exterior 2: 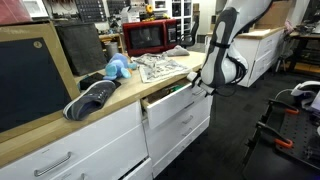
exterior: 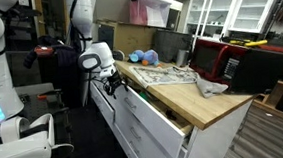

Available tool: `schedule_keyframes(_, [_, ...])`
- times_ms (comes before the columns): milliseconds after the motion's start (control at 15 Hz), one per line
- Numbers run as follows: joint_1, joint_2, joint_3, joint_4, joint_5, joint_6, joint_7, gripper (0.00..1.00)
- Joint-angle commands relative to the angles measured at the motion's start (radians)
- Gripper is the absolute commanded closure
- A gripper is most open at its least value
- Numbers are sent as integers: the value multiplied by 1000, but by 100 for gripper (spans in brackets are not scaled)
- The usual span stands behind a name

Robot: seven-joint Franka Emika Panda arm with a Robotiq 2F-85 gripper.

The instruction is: Pull open the top drawer

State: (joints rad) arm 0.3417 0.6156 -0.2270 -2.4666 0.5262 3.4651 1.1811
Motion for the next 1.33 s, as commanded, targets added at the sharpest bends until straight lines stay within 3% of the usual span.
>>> schedule_keyframes(0, [38,-152,-25,-82,-26,0,9,0])
schedule_keyframes(267, [30,-239,-25,-98,-19,0,16,0])
schedule_keyframes(600, [-26,-187,-28,-37,-20,0,37,0])
schedule_keyframes(733, [-68,-155,-10,-15,-21,0,50,0])
schedule_keyframes(800, [-116,-139,37,5,32,0,3,0])
schedule_keyframes(1000, [-197,-70,89,66,36,-1,20,0])
schedule_keyframes(1267, [-261,18,109,154,48,-16,26,0])
